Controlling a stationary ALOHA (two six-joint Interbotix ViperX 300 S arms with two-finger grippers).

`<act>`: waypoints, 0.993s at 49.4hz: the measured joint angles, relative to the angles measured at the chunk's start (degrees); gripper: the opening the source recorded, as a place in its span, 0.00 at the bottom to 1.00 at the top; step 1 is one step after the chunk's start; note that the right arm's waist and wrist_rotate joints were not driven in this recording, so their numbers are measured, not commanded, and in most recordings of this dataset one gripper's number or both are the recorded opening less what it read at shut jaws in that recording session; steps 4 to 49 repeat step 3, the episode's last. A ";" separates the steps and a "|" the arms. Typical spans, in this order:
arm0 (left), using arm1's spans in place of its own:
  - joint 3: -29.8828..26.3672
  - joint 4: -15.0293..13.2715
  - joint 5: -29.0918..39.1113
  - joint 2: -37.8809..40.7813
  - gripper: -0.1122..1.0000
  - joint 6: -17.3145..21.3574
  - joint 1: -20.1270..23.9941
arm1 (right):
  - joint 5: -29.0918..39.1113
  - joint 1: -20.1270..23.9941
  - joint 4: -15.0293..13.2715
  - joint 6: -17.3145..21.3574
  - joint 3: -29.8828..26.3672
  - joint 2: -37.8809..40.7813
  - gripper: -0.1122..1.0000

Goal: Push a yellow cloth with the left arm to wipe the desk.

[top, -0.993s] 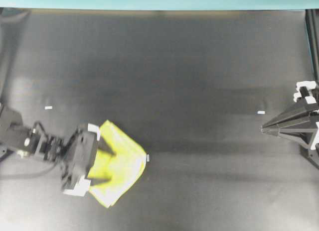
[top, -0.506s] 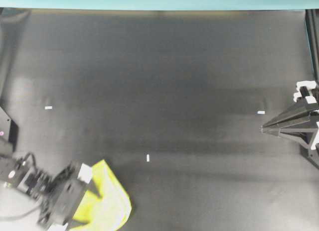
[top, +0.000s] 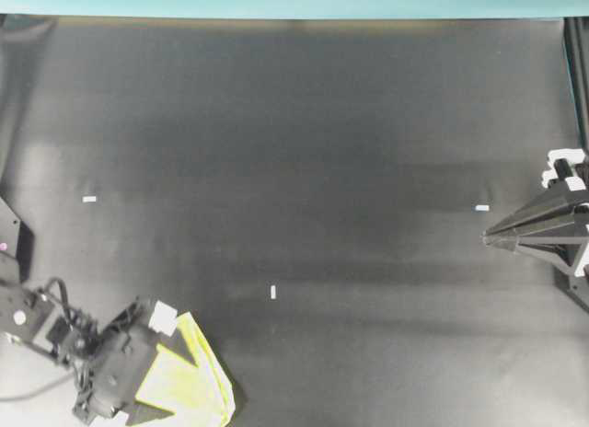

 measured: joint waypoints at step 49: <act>0.18 0.00 1.23 -2.81 0.86 1.32 0.44 | 0.00 -0.09 0.09 0.00 0.09 0.00 0.10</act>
